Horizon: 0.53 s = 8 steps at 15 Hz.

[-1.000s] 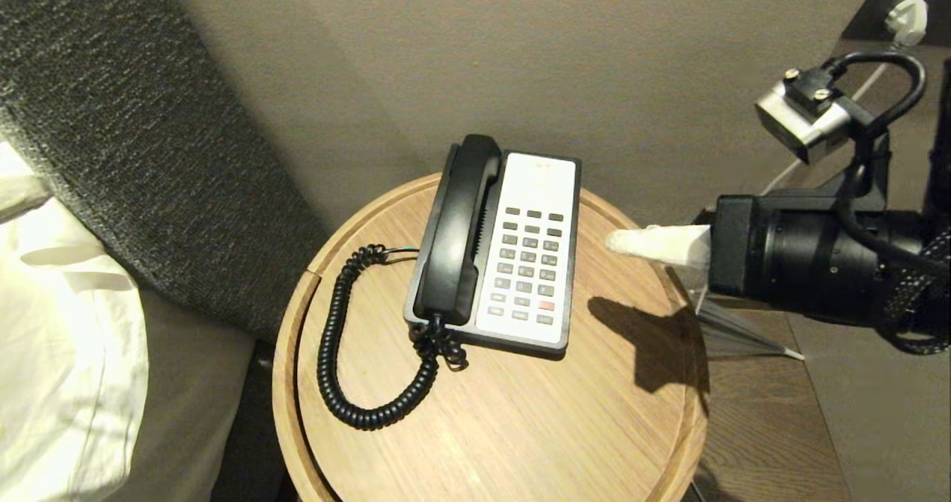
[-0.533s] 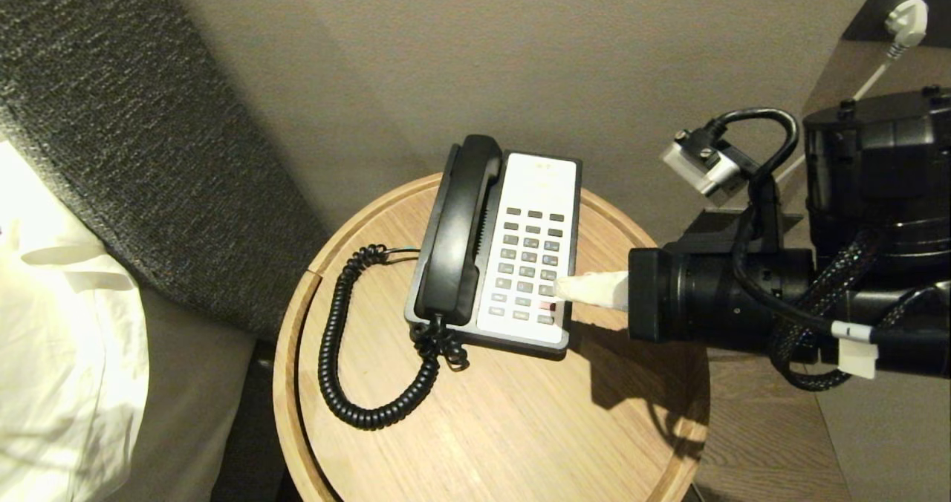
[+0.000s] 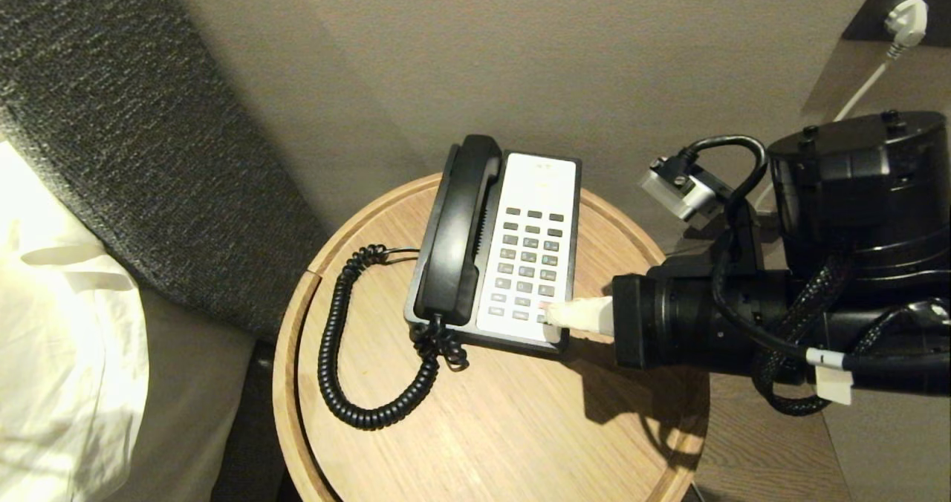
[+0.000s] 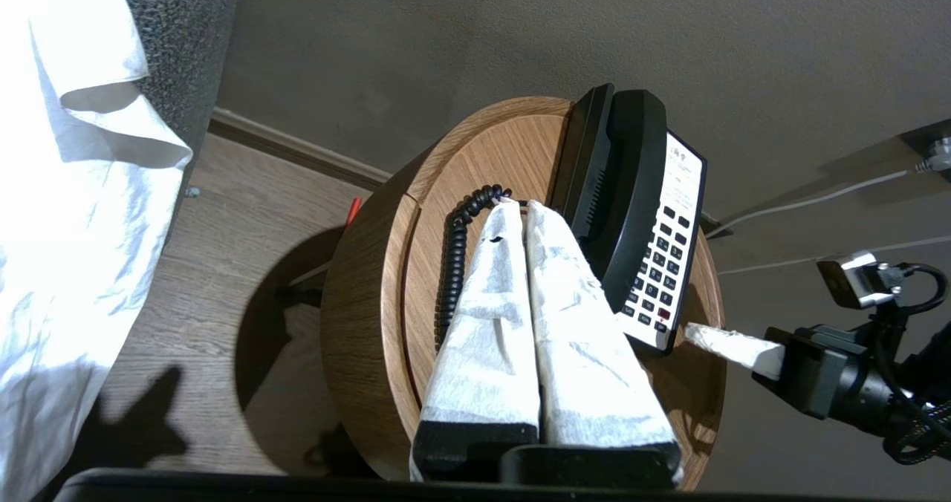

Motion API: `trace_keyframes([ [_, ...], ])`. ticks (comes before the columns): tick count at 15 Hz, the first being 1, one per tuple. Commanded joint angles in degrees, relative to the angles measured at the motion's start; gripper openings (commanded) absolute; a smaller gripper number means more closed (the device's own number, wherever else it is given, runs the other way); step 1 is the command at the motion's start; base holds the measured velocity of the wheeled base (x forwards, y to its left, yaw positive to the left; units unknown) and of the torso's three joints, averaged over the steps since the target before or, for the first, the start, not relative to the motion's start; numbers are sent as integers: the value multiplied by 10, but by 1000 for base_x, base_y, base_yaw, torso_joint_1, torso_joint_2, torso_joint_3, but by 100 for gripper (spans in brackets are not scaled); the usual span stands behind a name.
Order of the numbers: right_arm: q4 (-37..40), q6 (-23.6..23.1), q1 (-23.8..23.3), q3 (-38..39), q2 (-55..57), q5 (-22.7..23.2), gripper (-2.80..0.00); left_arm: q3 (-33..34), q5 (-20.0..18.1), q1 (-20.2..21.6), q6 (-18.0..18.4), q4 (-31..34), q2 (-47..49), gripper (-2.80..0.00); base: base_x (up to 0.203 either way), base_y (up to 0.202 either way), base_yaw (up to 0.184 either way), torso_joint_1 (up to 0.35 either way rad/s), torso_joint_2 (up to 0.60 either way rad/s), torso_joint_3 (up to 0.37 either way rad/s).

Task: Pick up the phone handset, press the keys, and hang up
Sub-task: End the call using the dial pad

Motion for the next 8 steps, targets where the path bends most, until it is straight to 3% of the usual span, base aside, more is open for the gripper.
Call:
trace_keyframes([
  [1,-2,-1,0,-2,13,-1,-280,0,0,1,-2,1,2,-280,0,0,0,0,0,0],
  [8,-4,-20,-2,-6,26,-21,-280,1,0,1,-2,2,-3,-280,0,0,0,0,0,0],
])
